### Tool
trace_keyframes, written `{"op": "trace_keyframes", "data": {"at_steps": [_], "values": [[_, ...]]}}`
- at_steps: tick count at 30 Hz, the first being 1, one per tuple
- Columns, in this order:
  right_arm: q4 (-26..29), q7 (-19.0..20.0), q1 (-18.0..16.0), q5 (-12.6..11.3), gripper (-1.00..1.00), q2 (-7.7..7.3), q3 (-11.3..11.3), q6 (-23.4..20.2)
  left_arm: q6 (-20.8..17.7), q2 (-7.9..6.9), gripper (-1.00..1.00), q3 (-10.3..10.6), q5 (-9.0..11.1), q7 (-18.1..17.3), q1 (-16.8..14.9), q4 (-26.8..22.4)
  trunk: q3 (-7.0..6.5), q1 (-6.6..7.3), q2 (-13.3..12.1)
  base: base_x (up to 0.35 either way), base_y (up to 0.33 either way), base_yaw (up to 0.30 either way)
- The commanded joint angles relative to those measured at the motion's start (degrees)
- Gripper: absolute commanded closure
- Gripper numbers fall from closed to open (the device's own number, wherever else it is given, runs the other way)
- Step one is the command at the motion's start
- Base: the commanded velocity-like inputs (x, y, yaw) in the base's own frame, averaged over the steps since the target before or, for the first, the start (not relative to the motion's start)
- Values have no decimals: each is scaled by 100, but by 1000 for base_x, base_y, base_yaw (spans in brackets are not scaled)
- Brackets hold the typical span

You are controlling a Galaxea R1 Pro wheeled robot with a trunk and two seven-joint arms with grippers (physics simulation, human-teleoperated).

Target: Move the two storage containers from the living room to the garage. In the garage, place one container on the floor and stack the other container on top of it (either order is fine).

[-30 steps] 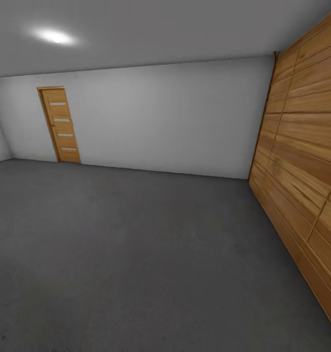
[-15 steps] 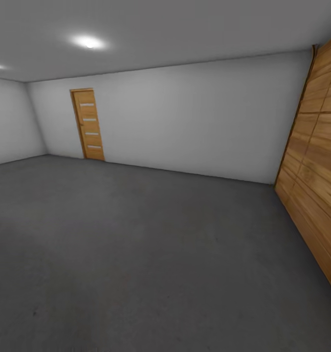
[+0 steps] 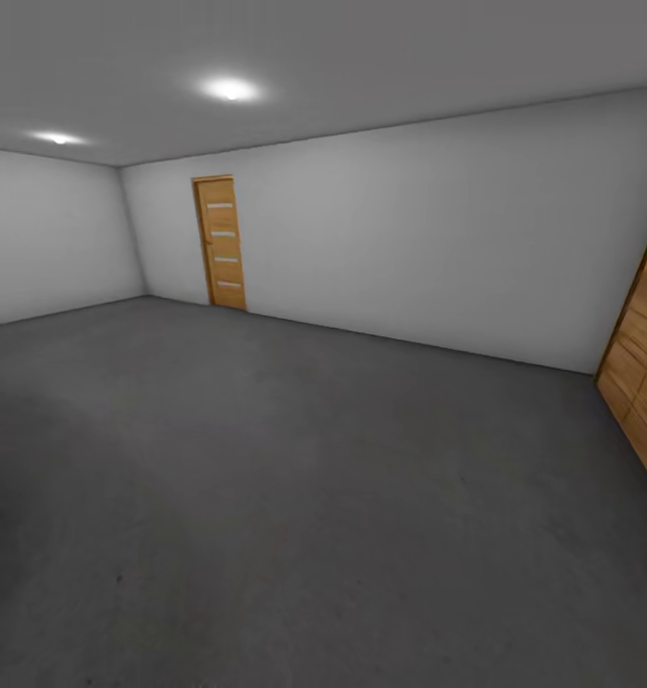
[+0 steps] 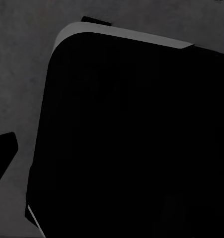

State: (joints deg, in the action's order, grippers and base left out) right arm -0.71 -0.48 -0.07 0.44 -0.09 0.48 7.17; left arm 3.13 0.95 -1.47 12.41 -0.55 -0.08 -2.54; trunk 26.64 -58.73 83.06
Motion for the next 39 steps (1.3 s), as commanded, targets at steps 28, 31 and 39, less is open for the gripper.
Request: {"op": "trace_keyframes", "data": {"at_steps": [28, 31, 39], "values": [[-8, -5, -1, -2, -100, 9, 0, 30, 12, 1, -100, -11, 33, -6, -1, 0, 4, 0, 2, 0, 0, 283], [-8, -1, -1, -5, -100, 6, -3, 24, 10, 1, -100, -12, 33, -6, -1, 0, 4, 0, 2, 30, 0, 232], [-8, 4, -1, 7, -100, -16, 10, 23, -26, 10, -100, -2, 41, 1, -1, 0, 4, 0, 2, 293, 0, 20]]}}
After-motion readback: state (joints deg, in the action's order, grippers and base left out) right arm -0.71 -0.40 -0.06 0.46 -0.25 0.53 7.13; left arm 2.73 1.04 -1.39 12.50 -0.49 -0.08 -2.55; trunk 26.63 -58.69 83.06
